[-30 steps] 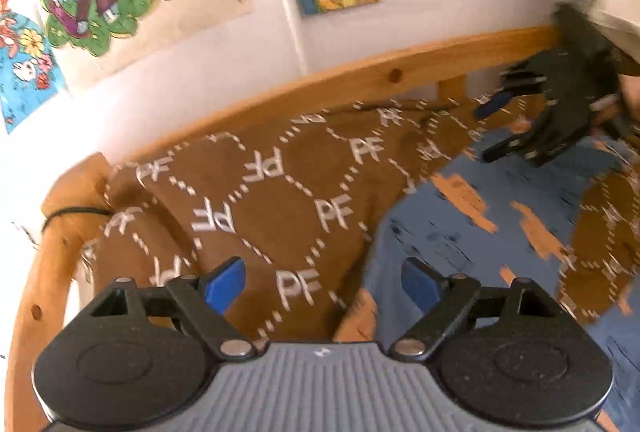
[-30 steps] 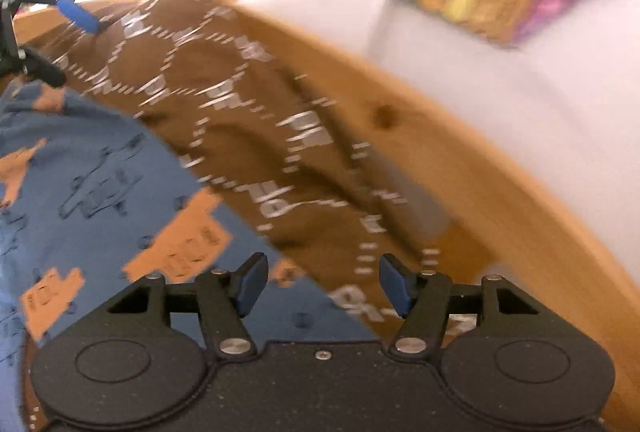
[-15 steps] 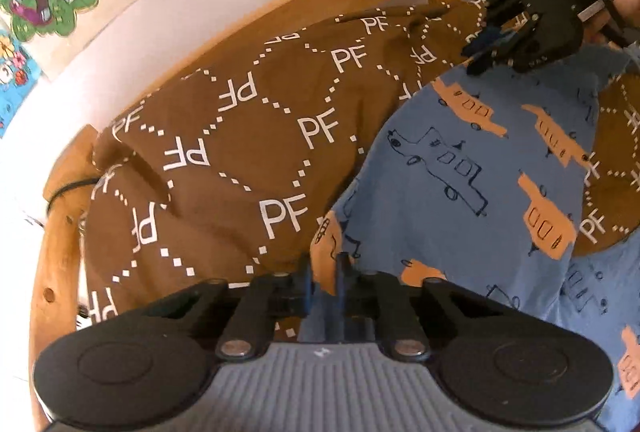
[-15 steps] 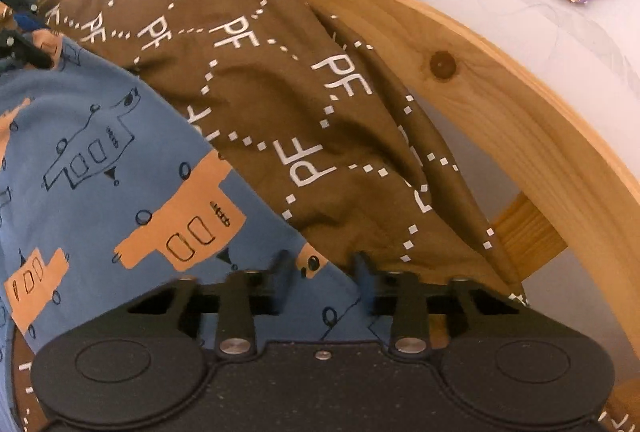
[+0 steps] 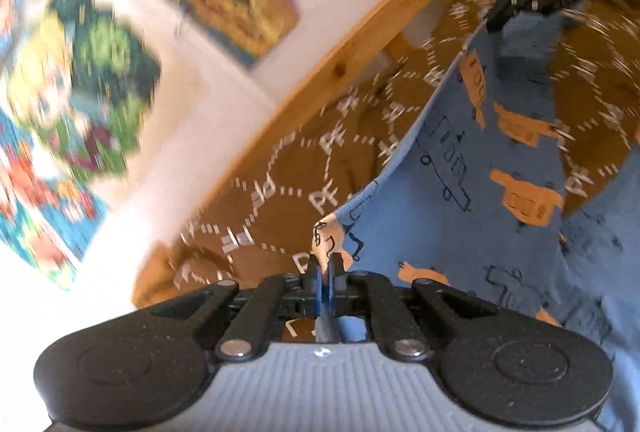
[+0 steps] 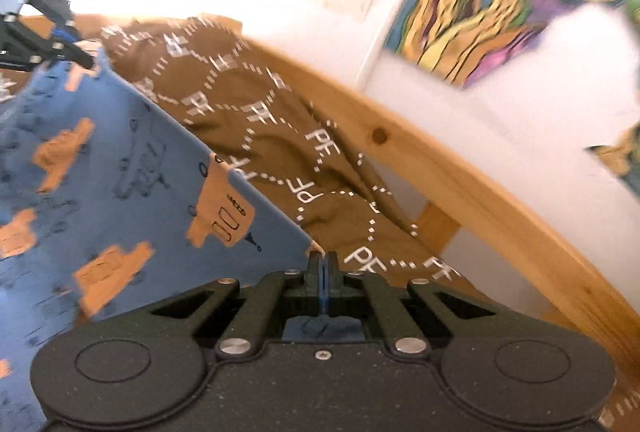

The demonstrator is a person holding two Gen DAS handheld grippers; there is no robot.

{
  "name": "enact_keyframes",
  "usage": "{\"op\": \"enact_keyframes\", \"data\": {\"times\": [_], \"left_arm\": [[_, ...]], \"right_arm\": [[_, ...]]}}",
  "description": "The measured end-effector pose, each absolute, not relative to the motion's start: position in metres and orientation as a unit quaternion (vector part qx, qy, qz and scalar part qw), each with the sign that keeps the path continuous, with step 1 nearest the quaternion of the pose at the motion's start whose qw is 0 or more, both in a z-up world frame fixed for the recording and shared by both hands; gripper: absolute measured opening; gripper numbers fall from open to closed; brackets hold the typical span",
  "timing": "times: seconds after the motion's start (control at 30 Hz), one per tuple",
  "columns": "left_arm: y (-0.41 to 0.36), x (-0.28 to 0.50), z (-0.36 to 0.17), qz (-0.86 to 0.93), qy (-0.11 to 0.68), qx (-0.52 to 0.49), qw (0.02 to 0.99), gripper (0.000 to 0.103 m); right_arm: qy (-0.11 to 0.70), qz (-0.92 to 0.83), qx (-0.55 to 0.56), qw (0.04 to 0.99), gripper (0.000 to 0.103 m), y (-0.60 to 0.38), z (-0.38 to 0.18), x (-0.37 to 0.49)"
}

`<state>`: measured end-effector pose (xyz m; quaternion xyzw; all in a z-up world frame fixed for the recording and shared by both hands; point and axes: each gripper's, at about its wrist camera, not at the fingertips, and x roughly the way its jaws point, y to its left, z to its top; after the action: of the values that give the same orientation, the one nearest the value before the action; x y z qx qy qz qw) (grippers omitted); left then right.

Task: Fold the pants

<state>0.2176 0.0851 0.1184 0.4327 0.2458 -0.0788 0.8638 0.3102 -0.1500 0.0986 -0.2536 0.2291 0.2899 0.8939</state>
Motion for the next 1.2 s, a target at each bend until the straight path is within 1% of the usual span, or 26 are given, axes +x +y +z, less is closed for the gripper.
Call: {"op": "enact_keyframes", "data": {"times": [0.13,0.23,0.33,0.5,0.7,0.8,0.93,1.13,1.2], "left_arm": [[0.072,0.162,0.107,-0.1,0.19,0.485,0.848,0.003],[0.063,0.124,0.092,-0.124,0.177,0.51,0.833,0.003],[0.059,0.09,0.069,-0.148,0.178,0.529,0.817,0.003],[0.057,0.056,0.029,-0.163,0.214,0.541,0.797,0.003],[0.064,0.053,0.012,-0.163,0.252,0.529,0.793,0.003],[0.065,0.048,0.015,-0.164,0.256,0.527,0.794,0.003],[0.066,0.04,0.018,-0.17,0.256,0.543,0.781,0.003],[0.066,0.034,-0.002,-0.175,0.28,0.558,0.762,0.004],[0.066,0.032,-0.006,-0.173,0.281,0.563,0.758,0.003]], "right_arm": [[0.212,0.294,-0.259,0.895,0.0,-0.166,0.103,0.229],[0.215,0.296,-0.269,0.891,0.0,-0.175,0.098,0.173],[0.236,0.299,-0.268,0.885,0.0,-0.179,0.087,0.129],[0.27,0.302,-0.279,0.87,0.0,-0.171,0.055,0.077],[0.284,0.296,-0.267,0.872,0.0,-0.158,0.029,0.051],[0.288,0.29,-0.25,0.878,0.0,-0.16,0.028,0.046],[0.284,0.292,-0.257,0.876,0.0,-0.161,0.034,0.033],[0.315,0.288,-0.245,0.871,0.0,-0.156,0.017,0.022],[0.311,0.29,-0.258,0.868,0.0,-0.153,0.015,0.018]]}}
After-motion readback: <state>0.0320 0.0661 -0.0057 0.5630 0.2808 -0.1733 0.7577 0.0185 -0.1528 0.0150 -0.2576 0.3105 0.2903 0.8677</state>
